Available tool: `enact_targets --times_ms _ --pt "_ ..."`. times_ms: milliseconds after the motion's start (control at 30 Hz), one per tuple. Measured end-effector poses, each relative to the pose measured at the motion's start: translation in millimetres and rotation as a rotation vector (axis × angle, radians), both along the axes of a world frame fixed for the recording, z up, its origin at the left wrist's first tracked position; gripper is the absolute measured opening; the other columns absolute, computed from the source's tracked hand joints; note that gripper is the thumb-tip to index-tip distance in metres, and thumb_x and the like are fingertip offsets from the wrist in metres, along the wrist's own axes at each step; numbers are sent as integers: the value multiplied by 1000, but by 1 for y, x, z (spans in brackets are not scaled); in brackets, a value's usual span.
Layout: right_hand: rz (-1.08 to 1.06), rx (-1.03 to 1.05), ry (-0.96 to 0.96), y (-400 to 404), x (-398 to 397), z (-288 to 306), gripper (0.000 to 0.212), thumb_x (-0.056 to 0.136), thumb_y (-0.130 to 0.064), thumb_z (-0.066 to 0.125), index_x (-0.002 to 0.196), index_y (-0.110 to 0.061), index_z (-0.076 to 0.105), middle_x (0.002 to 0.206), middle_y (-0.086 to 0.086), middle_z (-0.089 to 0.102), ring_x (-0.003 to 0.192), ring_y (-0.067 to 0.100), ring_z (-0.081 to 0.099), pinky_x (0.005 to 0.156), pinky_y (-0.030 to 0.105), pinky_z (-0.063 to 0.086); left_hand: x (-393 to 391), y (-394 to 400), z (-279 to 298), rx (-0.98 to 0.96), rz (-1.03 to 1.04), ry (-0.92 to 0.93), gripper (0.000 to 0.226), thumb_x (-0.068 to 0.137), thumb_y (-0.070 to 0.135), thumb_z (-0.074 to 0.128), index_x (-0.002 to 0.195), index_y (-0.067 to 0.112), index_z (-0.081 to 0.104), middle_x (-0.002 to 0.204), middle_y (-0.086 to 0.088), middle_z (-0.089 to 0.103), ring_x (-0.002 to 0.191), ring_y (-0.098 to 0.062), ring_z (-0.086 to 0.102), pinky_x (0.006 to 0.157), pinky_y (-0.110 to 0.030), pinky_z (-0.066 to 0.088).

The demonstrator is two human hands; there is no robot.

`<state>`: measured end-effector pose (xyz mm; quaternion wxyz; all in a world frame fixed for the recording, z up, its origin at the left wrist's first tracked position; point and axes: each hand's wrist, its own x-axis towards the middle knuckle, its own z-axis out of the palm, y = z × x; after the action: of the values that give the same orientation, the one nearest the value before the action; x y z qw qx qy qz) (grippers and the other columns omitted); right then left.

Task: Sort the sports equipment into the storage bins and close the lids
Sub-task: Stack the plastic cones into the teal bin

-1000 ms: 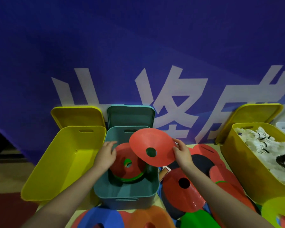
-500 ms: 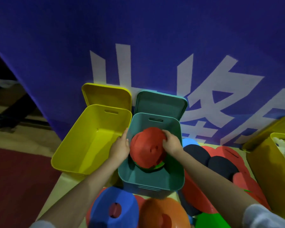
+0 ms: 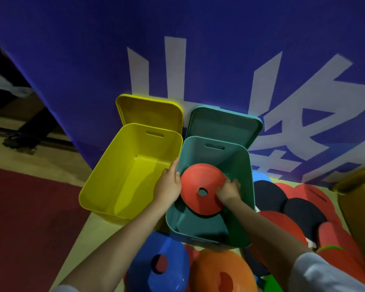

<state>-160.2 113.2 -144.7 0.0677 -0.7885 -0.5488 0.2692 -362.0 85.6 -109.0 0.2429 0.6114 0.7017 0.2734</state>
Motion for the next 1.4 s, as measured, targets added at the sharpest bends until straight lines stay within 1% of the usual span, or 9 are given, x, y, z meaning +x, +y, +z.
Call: enact_targets --times_ms 100,267,433,533,633,767,933,1133,1400 --pt "72 25 -27 -4 0 7 59 86 -22 51 140 -3 33 136 22 40 129 37 31 110 35 22 0 0 2 -6 6 45 50 100 25 38 148 31 25 120 -12 55 98 -31 59 74 -38 47" --pt "224 293 239 -40 9 52 54 90 -17 52 142 -11 39 133 17 45 124 31 44 104 34 34 3 -5 12 51 -7 191 50 97 20 43 146 20 32 123 -14 54 103 -31 57 80 -42 50" --pt "38 566 550 -94 66 86 35 91 -8 50 125 -14 57 113 2 62 102 12 58 90 20 45 15 -17 21 282 -131 585 54 84 13 55 138 15 46 126 -14 54 112 -35 52 90 -47 42" --pt "-144 651 604 -130 120 88 30 91 -3 50 117 -12 62 97 -1 63 86 11 58 76 11 45 63 -35 36 340 -236 359 48 86 9 49 133 15 52 128 -13 52 117 -33 48 99 -45 39" --pt "-276 623 501 -163 183 75 28 90 -11 51 115 -14 63 98 -2 64 91 18 61 81 32 49 133 -66 57 409 -361 6 41 86 10 40 122 11 59 120 -10 54 112 -23 49 100 -29 36" --pt "-417 512 331 -211 264 52 32 89 -6 53 121 -7 60 111 10 64 107 27 59 83 27 39 213 -107 49 268 -566 -183 36 87 13 41 117 16 61 115 -2 55 102 -15 55 92 -26 43" --pt "-374 458 105 -272 314 17 41 82 -15 64 121 -3 58 114 18 64 105 35 59 88 39 45 270 -135 1 104 -605 61 32 89 15 53 120 20 60 114 -1 58 110 -19 54 95 -29 40" --pt "118 182 -214 -296 310 -40 90 57 -47 74 135 -15 42 112 14 62 100 33 61 74 44 53 317 -153 -37 -125 -654 399 56 92 27 51 145 23 32 140 -3 37 130 -23 33 99 -34 42" --pt "325 198 -422 -287 336 -60 119 37 -59 83 140 -18 42 102 13 62 99 32 57 86 48 35 338 -157 -64 -179 -534 649 81 88 37 60 151 26 10 151 -12 19 136 -30 24 92 -35 50"
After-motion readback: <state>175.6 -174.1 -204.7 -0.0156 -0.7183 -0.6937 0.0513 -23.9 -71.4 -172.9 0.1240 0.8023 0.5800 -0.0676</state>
